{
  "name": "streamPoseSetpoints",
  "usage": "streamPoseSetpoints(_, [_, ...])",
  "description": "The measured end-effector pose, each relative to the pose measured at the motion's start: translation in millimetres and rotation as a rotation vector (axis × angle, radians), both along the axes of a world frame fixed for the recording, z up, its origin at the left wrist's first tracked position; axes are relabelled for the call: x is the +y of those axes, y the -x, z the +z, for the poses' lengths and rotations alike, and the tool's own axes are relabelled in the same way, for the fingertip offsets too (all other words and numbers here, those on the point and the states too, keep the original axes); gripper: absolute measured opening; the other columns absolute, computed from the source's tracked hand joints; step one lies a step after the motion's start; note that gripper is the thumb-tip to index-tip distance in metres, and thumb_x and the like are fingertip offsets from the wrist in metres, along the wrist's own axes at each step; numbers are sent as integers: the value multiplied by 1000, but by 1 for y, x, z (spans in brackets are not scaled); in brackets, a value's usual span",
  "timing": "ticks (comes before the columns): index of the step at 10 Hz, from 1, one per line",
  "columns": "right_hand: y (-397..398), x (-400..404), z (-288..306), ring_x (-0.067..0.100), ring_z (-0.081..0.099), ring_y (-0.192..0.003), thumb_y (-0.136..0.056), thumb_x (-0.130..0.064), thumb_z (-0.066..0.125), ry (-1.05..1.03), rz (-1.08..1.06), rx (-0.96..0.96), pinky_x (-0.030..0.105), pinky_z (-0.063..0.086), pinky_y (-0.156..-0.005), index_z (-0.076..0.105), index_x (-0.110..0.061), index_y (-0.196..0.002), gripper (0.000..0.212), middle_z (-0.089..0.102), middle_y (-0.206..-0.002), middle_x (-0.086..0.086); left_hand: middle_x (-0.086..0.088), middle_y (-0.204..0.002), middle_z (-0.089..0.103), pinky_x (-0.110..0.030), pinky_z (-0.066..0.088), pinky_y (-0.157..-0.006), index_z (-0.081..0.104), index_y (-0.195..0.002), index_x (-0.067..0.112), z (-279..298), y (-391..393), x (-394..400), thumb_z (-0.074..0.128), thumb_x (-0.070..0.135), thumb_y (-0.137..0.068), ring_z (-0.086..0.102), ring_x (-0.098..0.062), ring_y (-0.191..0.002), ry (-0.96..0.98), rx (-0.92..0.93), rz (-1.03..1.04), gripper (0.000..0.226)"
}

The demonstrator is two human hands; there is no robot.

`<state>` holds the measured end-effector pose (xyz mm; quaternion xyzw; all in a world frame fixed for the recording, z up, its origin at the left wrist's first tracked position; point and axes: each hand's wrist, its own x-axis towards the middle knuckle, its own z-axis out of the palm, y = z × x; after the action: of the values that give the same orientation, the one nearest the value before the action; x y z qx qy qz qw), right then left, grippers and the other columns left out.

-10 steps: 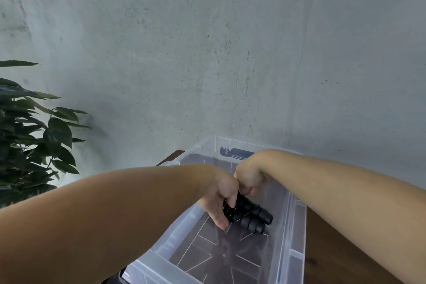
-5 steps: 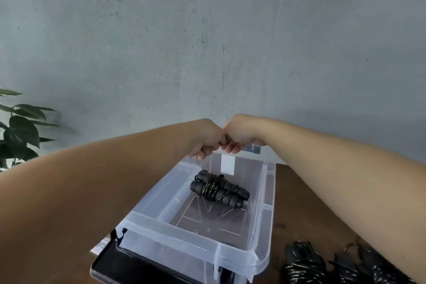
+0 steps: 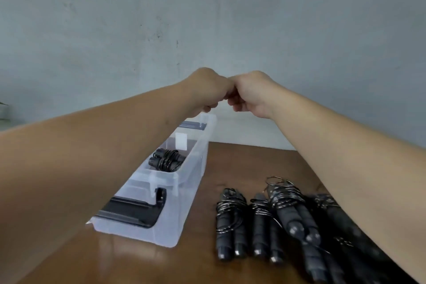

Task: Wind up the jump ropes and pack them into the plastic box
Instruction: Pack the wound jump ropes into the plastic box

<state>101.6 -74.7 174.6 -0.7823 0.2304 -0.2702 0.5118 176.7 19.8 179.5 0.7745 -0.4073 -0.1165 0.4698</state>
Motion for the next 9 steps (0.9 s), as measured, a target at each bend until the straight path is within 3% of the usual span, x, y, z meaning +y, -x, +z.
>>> streamPoseSetpoints(1, [41, -15, -14, 17, 52, -54, -88, -9, 57, 37, -99, 109, 24, 45, -50, 65, -9, -77, 14, 59, -67, 5, -5, -72, 53, -21, 35, -47, 56, -79, 9, -16, 35, -14, 57, 13, -87, 46, -17, -54, -60, 10, -52, 9])
streamPoseSetpoints(2, [79, -34, -38, 22, 56, -55, -95, -17, 53, 149, -202, 374, 29, 46, -58, 64, -7, -92, 15, 61, -71, 10, -8, -71, 52, -18, 34, -40, 55, -92, 5, -47, 65, -26, 54, 13, -94, 47, -15, -47, -222, 62, -108, 8])
streamPoseSetpoints(3, [111, -45, -63, 21, 54, -49, -101, -20, 47, 267, -218, 626, 26, 44, -51, 62, 2, -98, 27, 64, -69, 13, -6, -56, 43, -18, 32, -38, 53, -120, 6, -83, 88, -35, 46, 18, -102, 32, -12, -37, -455, 137, -156, 23])
streamPoseSetpoints(4, [131, -49, -89, 22, 56, -53, -100, -12, 45, 235, -185, 738, 29, 47, -57, 61, 2, -90, 24, 68, -73, 15, -2, -63, 41, -24, 48, -63, 51, -134, 10, -113, 101, -40, 43, 28, -104, 34, -12, -51, -500, 213, -119, 36])
streamPoseSetpoints(5, [138, -53, -104, 15, 54, -40, -94, -3, 51, 208, -206, 679, 24, 48, -50, 58, 1, -81, 15, 56, -40, 2, -6, -91, 68, -27, 54, -69, 58, -126, 9, -130, 108, -44, 46, 36, -102, 55, -9, -56, -469, 343, -92, 39])
streamPoseSetpoints(6, [134, -47, -104, 5, 61, -43, -94, -5, 51, 200, -134, 689, 26, 55, -58, 64, 6, -113, 25, 58, -37, -2, -4, -80, 64, -24, 50, -60, 60, -102, 6, -138, 114, -46, 48, 39, -101, 58, -11, -58, -444, 490, -48, 35])
streamPoseSetpoints(7, [131, -27, -95, 23, 67, -86, -95, -17, 55, 448, 3, 993, 26, 49, -84, 68, 2, -112, 29, 75, -100, 10, -8, -99, 64, -31, 59, -75, 60, -105, 4, -142, 115, -49, 53, 34, -99, 65, -21, -82, -407, 521, -51, 31])
streamPoseSetpoints(8, [122, -29, -97, 25, 63, -87, -95, -2, 52, 369, -30, 1072, 32, 52, -95, 64, 1, -107, 17, 71, -115, 14, -11, -89, 67, -28, 59, -60, 60, -106, 3, -139, 116, -45, 54, 24, -100, 66, -20, -72, -410, 607, -82, 23])
streamPoseSetpoints(9, [118, -37, -103, 27, 63, -73, -95, 0, 47, 235, -101, 958, 39, 59, -82, 59, 0, -102, 14, 68, -104, 20, -12, -79, 64, -30, 55, -50, 58, -101, 4, -134, 118, -39, 52, 14, -101, 60, -20, -69, -380, 782, -100, 12])
